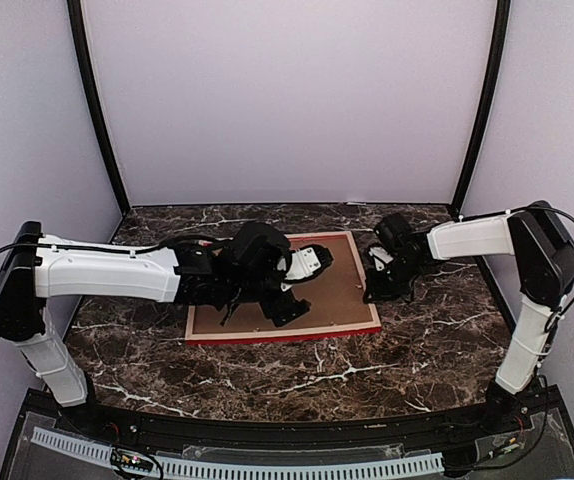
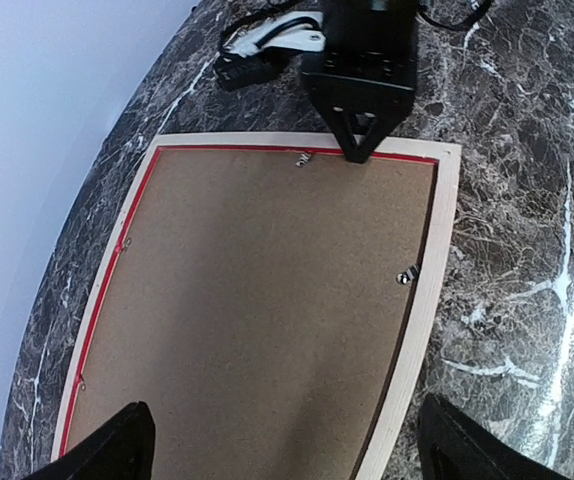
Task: Put the photo into the frame
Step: Pick up the photo frame from the center of the board, then pass from the right arm to the left
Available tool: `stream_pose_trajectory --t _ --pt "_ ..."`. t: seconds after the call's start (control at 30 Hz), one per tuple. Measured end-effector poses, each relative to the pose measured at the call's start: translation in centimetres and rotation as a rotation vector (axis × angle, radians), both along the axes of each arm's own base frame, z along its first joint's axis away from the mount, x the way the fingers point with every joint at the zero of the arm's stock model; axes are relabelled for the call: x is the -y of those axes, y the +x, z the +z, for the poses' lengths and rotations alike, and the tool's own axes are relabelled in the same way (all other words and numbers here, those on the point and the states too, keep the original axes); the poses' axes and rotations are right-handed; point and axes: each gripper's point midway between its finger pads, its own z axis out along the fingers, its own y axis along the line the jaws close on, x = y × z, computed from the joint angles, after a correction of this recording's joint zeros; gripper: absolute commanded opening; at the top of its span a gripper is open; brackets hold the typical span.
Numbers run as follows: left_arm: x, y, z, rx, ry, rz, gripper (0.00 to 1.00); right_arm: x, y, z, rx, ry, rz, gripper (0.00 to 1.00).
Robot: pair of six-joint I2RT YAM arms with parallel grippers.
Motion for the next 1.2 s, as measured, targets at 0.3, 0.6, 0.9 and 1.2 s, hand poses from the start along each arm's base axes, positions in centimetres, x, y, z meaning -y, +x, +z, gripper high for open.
stream_pose_trajectory --t 0.3,0.6,0.9,1.2 --pt "4.0 -4.0 -6.6 0.062 0.125 -0.1 0.94 0.4 0.0 1.4 -0.028 -0.036 -0.005 0.0" --pt "4.2 -3.4 -10.3 0.192 0.268 -0.09 0.92 -0.1 1.0 6.2 -0.021 0.024 0.023 0.0" --pt "3.2 -1.3 -10.0 0.351 0.347 0.001 0.73 0.2 -0.2 6.6 -0.077 0.03 0.057 0.0" --pt "2.9 -0.9 -9.2 0.399 0.371 0.024 0.79 0.8 -0.1 6.6 -0.086 0.027 0.062 0.0"
